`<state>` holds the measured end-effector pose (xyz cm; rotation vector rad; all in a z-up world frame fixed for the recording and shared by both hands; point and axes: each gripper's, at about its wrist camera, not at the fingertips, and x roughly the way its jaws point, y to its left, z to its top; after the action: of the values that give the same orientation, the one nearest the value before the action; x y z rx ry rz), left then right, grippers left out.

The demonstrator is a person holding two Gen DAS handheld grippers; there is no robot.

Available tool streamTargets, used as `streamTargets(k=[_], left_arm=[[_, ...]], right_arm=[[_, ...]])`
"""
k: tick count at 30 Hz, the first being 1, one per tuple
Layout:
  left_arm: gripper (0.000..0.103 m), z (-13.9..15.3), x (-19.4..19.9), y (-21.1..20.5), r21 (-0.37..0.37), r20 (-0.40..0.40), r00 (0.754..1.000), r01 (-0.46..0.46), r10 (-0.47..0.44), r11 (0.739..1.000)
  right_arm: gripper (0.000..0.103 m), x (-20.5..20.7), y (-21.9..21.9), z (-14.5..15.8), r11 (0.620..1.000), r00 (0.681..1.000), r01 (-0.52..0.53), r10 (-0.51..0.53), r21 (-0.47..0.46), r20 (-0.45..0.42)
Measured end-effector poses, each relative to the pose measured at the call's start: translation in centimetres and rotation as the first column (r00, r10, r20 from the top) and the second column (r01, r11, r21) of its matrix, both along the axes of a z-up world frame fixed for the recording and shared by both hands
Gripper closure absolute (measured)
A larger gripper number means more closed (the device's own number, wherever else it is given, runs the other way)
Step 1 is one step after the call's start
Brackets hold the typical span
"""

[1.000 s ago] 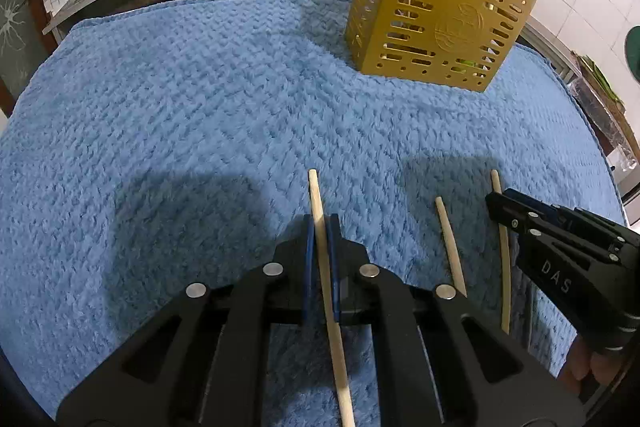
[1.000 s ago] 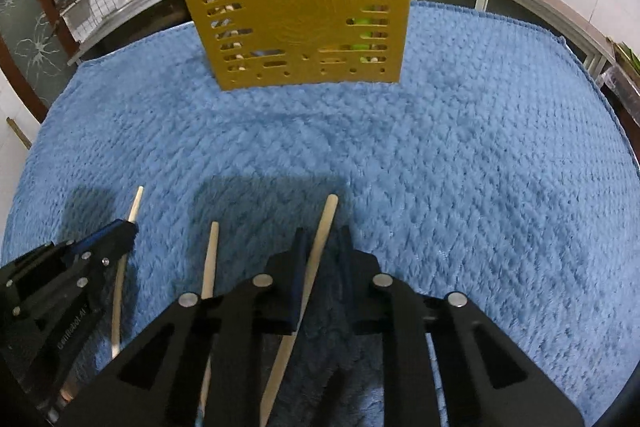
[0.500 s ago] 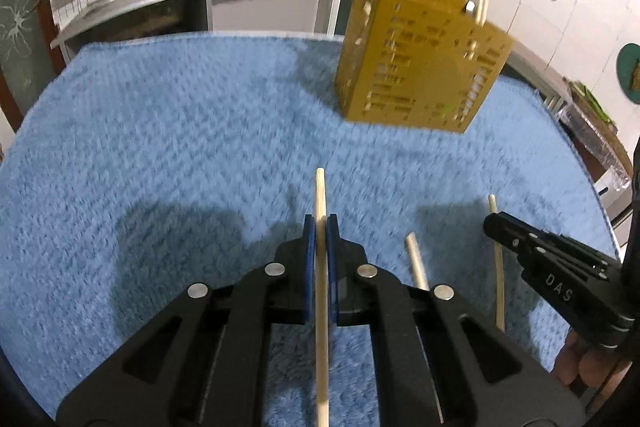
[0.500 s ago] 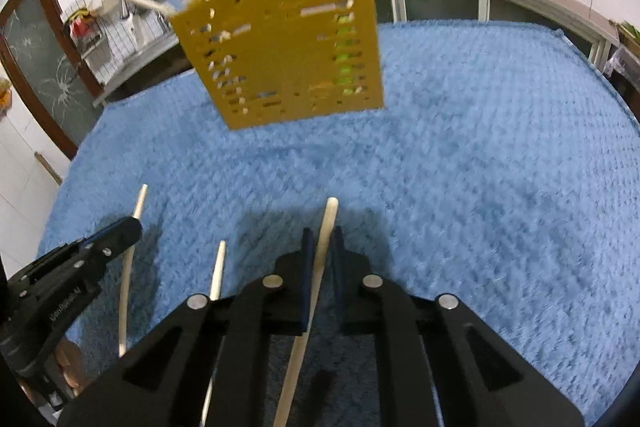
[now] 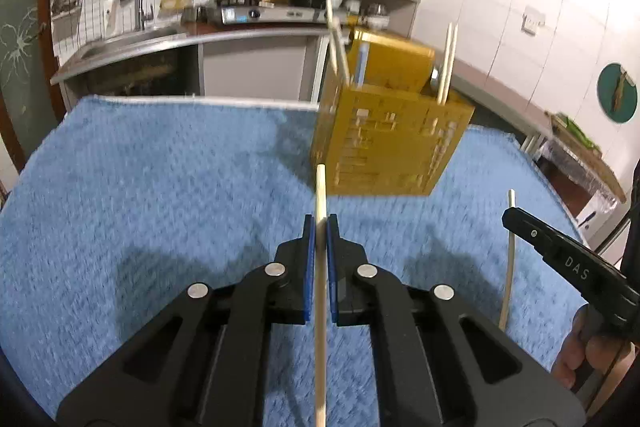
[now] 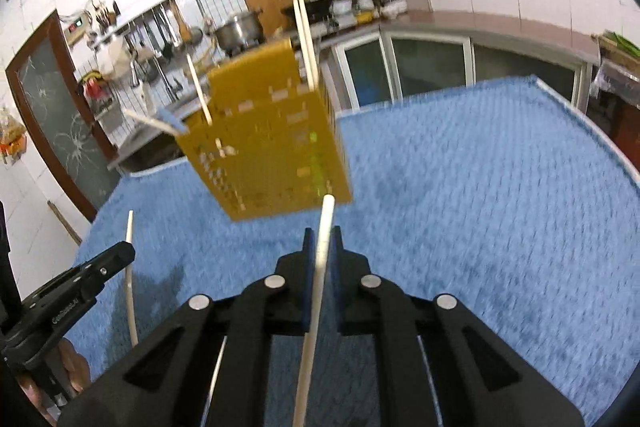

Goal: Organize utensils
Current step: 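Lift the chopsticks with both grippers and carry them over the yellow caddy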

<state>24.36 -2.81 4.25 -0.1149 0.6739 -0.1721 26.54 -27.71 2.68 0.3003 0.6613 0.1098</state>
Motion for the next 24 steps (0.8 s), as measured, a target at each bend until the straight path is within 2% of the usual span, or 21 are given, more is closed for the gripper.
streamTargets(k=[9,13,16,20,24], left_arm=[[0.099,4.4,0.4,0.0,-0.016,0.130,0.991,0.016,-0.014,1.000],[0.099,6.9,0.9,0.2,-0.028,0.184,0.983,0.024,-0.019,0.999],[0.099,9.0,1.3,0.0,-0.024,0.233,0.972,0.029,-0.023,0.999],[0.099,11.7,1.9,-0.3,-0.033,0.288,0.957,0.039,-0.028,0.999],[0.099,14.8,2.7,-0.8,-0.050,0.369,0.929,0.048,-0.026,0.998]], right_arm=[[0.097,0.5,-0.8,4.7,1.000,0.991,0.014,-0.013,-0.010,0.136],[0.097,0.8,-0.7,7.6,1.000,0.973,0.009,-0.003,-0.025,0.230],[0.097,1.0,-0.6,10.1,0.999,0.948,0.013,0.000,-0.040,0.318],[0.097,1.9,-1.2,13.1,1.000,0.912,0.021,-0.013,-0.015,0.409],[0.097,2.9,-1.5,15.7,1.000,0.870,0.027,-0.022,-0.003,0.493]])
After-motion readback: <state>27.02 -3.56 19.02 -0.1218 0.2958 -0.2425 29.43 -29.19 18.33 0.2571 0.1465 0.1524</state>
